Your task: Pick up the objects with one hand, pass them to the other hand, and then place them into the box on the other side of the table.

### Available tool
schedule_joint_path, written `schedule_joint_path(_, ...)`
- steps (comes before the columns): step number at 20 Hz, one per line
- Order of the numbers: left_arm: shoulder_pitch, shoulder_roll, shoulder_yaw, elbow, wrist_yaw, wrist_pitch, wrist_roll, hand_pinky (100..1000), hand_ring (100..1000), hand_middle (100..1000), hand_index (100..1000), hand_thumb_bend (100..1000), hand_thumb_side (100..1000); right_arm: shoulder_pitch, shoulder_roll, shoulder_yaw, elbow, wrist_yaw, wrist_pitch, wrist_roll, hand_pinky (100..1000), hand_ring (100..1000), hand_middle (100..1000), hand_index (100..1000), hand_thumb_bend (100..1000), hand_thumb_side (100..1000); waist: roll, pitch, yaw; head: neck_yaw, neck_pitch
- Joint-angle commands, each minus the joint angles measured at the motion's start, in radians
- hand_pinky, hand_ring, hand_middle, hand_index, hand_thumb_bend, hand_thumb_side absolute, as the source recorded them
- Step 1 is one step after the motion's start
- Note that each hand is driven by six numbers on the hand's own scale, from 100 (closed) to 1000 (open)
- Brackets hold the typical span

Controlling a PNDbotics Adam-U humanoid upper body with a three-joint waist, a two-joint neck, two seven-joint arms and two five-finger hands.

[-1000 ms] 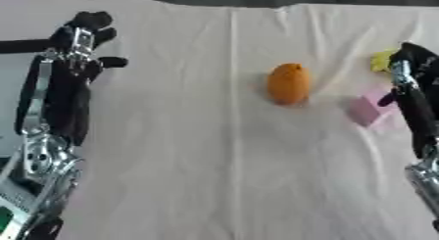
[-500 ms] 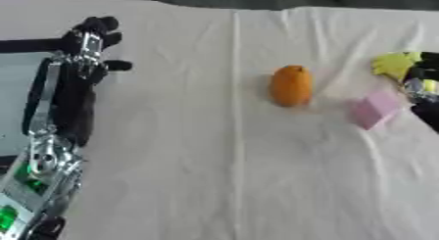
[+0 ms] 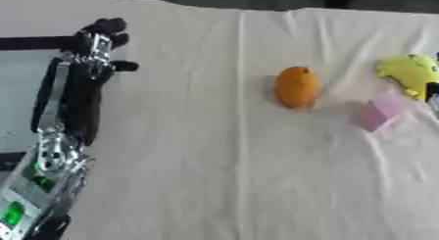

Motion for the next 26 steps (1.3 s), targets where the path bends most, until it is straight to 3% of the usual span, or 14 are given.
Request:
schedule_joint_path(1,-0.004,0.026,0.004,-0.010,-0.005,0.001,-0.002,636,834,773,763,100,683,-0.005,-0.081,-0.022,-0.016,0.051,-0.004,0.085,878,913,872,903,100,302,-0.001,-0.024,-0.003,0.002,-0.013)
schedule_joint_path(3,-0.003,0.028,0.003,-0.010,-0.005,0.002,-0.003,636,835,773,763,100,683,-0.012,-0.097,-0.017,-0.016,0.076,-0.018,0.126,919,917,876,906,100,269,-0.002,-0.024,-0.004,-0.004,-0.014)
schedule_joint_path(6,-0.002,0.031,0.002,-0.010,-0.005,0.003,-0.004,637,836,774,763,100,685,-0.024,-0.122,0.001,-0.016,0.116,-0.041,0.180,1000,927,886,915,208,158,-0.003,-0.023,-0.006,-0.016,-0.014)
schedule_joint_path(8,-0.002,0.032,0.000,-0.009,-0.005,0.004,-0.005,637,836,774,763,100,686,-0.030,-0.136,0.021,-0.016,0.152,-0.054,0.215,1000,932,883,914,268,100,-0.004,-0.021,-0.005,-0.021,-0.015)
schedule_joint_path(10,-0.002,0.033,-0.002,-0.009,-0.004,0.005,-0.006,637,837,774,763,100,687,-0.037,-0.143,0.042,-0.016,0.191,-0.063,0.248,1000,935,879,906,330,100,-0.004,-0.019,-0.003,-0.025,-0.017)
schedule_joint_path(15,-0.005,0.033,-0.004,-0.010,-0.003,0.007,-0.006,637,837,775,762,100,690,-0.058,-0.144,0.076,-0.016,0.252,-0.080,0.302,1000,931,879,904,356,100,-0.004,-0.013,0.001,-0.030,-0.021)
schedule_joint_path(26,-0.011,0.031,-0.011,-0.011,0.003,0.011,-0.009,638,840,777,762,100,693,-0.109,-0.133,0.134,-0.016,0.342,-0.070,0.321,1000,921,892,915,381,100,-0.003,-0.006,0.013,-0.026,-0.019)
